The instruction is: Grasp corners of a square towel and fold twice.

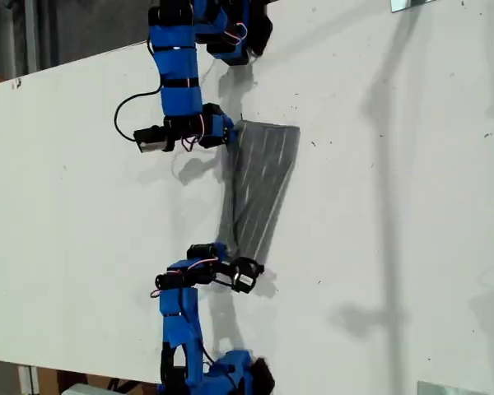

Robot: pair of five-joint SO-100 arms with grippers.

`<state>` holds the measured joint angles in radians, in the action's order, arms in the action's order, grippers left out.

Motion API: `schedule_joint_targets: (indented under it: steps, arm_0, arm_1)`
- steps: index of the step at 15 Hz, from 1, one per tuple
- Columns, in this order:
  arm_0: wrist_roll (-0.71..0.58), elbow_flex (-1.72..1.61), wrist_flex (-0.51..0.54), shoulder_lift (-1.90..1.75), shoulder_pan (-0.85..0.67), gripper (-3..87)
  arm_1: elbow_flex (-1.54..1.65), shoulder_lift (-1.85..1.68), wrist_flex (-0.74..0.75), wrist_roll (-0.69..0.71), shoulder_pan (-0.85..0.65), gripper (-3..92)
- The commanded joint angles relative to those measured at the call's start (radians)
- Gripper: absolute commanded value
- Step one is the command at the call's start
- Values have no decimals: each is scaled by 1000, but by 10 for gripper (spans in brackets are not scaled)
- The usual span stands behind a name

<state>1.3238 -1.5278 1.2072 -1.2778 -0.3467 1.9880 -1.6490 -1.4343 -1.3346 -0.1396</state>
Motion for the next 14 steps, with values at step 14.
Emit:
schedule_joint_targets:
  steps: [14]
  arm_0:
    - [-265,-29,258,-199,-25,-3]
  arm_1:
    - [-218,28,-163,-43,318,-1]
